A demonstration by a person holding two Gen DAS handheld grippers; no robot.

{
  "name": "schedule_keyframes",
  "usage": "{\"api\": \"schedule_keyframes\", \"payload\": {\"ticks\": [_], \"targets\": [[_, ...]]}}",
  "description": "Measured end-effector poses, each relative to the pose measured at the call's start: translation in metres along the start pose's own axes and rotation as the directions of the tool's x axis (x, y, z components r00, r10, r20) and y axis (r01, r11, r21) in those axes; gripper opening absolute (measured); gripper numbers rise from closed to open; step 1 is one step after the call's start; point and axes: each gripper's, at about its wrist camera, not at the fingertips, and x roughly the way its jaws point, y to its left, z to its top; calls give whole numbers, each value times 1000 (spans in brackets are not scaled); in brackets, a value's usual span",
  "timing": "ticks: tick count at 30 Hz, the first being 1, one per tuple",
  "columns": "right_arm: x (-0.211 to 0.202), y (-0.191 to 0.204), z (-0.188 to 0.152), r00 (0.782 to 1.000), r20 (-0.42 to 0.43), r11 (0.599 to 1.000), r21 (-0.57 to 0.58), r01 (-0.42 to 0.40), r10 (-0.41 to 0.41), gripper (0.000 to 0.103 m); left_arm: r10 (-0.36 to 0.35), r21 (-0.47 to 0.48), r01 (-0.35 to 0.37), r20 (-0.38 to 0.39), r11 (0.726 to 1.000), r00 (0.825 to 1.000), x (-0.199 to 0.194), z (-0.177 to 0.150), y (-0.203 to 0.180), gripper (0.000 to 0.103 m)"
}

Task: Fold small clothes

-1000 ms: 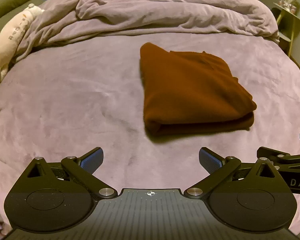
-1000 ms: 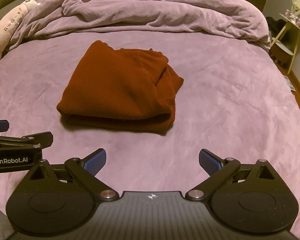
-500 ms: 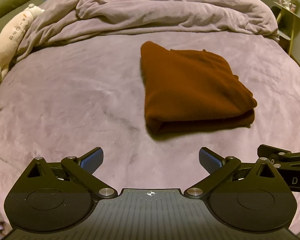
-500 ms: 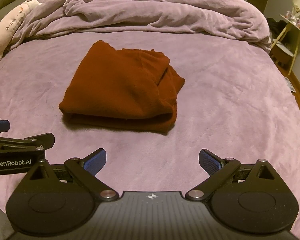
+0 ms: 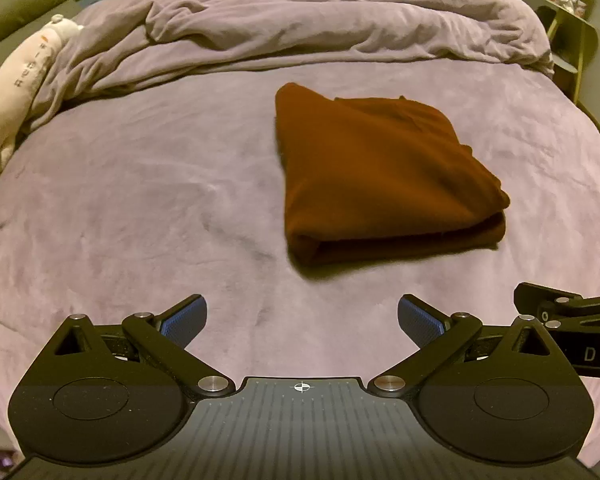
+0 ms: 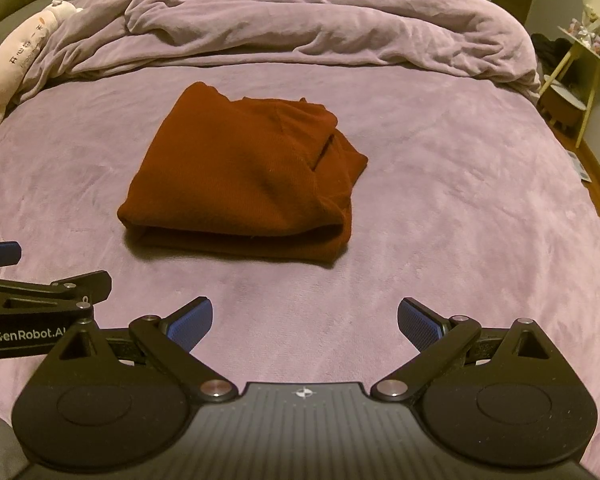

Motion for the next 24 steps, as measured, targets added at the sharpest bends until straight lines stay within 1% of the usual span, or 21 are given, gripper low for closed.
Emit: {"api": "schedule_keyframes", "payload": {"ticks": [24], "targets": [[-1,1,-2,1000,-2,1000,10,-1,1,99,4,6,-4,-17,1000,1000,1,-2,-2,103]]}}
